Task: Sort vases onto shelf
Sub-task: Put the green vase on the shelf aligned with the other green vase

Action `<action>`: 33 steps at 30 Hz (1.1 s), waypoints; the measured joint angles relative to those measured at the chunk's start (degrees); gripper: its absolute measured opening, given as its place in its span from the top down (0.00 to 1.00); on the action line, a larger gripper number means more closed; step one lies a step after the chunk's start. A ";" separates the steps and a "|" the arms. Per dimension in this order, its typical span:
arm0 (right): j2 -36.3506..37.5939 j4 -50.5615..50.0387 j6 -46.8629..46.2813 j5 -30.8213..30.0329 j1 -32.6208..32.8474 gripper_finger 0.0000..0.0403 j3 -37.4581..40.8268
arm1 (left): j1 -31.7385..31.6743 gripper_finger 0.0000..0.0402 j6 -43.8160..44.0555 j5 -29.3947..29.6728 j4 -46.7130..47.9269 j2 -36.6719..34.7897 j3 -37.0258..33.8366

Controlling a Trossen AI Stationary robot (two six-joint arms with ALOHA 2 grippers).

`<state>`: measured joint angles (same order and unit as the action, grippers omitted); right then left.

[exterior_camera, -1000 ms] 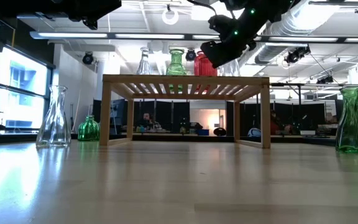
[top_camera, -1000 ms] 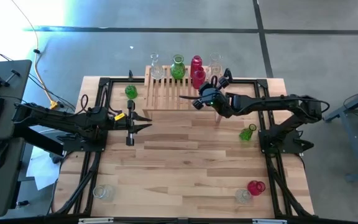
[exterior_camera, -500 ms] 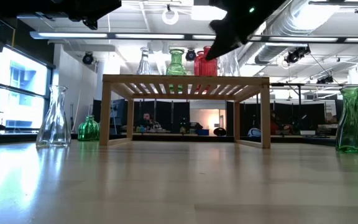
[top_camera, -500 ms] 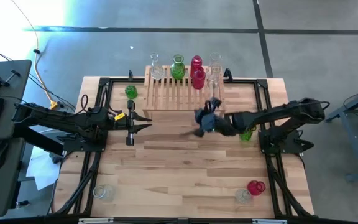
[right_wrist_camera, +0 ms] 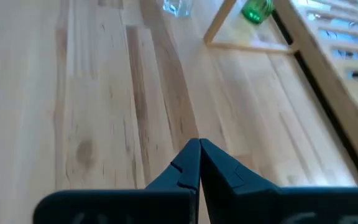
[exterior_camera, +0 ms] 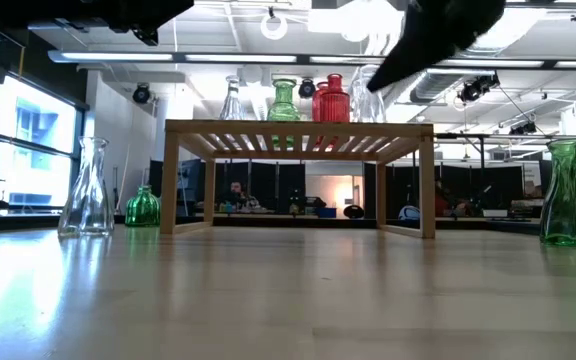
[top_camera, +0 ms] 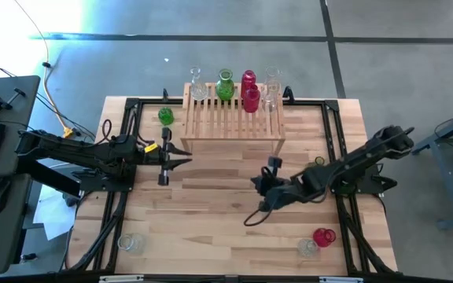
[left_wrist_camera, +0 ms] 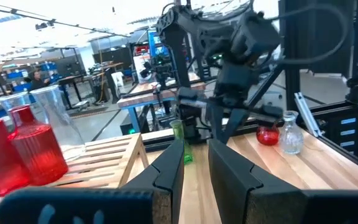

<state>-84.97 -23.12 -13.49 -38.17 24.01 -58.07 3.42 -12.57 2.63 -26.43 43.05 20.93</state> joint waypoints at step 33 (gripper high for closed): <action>19.37 -3.67 -24.28 -9.13 9.23 0.97 16.07 | -0.01 0.85 1.55 -0.52 -0.92 1.81 0.02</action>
<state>-65.60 -26.79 -37.76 -47.31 33.24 -42.00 3.41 -11.03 2.11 -27.35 44.86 20.95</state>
